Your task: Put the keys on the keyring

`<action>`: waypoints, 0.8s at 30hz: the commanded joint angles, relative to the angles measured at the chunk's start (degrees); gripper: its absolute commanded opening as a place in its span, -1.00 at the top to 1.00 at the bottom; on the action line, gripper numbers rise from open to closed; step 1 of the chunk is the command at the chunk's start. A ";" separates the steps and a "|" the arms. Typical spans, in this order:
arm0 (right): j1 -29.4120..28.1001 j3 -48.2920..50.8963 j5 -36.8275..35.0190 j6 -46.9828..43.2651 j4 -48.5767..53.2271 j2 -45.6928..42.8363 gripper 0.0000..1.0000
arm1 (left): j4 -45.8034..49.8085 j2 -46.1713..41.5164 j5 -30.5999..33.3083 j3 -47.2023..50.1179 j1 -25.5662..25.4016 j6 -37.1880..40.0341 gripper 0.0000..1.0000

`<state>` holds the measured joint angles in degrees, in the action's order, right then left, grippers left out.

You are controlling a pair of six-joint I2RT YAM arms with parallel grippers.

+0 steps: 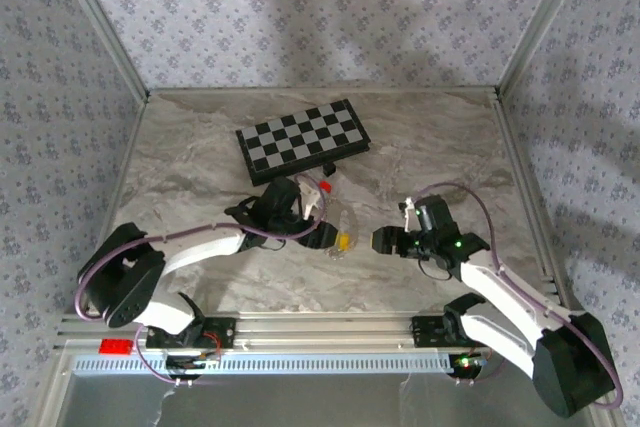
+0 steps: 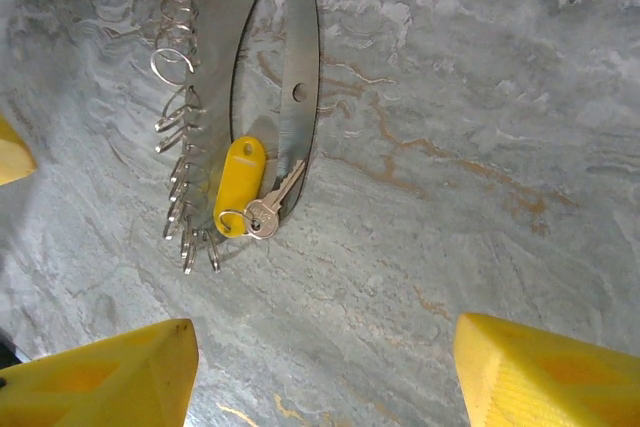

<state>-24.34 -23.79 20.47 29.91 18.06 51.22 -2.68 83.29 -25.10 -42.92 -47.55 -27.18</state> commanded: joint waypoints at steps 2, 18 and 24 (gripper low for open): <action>2.33 2.03 -0.14 3.63 2.33 -5.95 -0.40 | 1.10 4.09 -0.83 -5.97 -2.32 3.53 -0.09; 5.37 5.18 1.98 3.25 0.35 -9.87 -0.37 | 11.50 9.31 8.98 -11.36 -6.97 6.83 0.30; -6.30 -2.45 -0.28 -3.79 -1.52 2.93 -0.14 | 5.74 4.02 2.62 -4.86 -2.76 1.63 0.30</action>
<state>-27.05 -22.13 20.47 30.00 18.74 49.58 5.54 91.02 -19.59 -50.28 -52.38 -22.55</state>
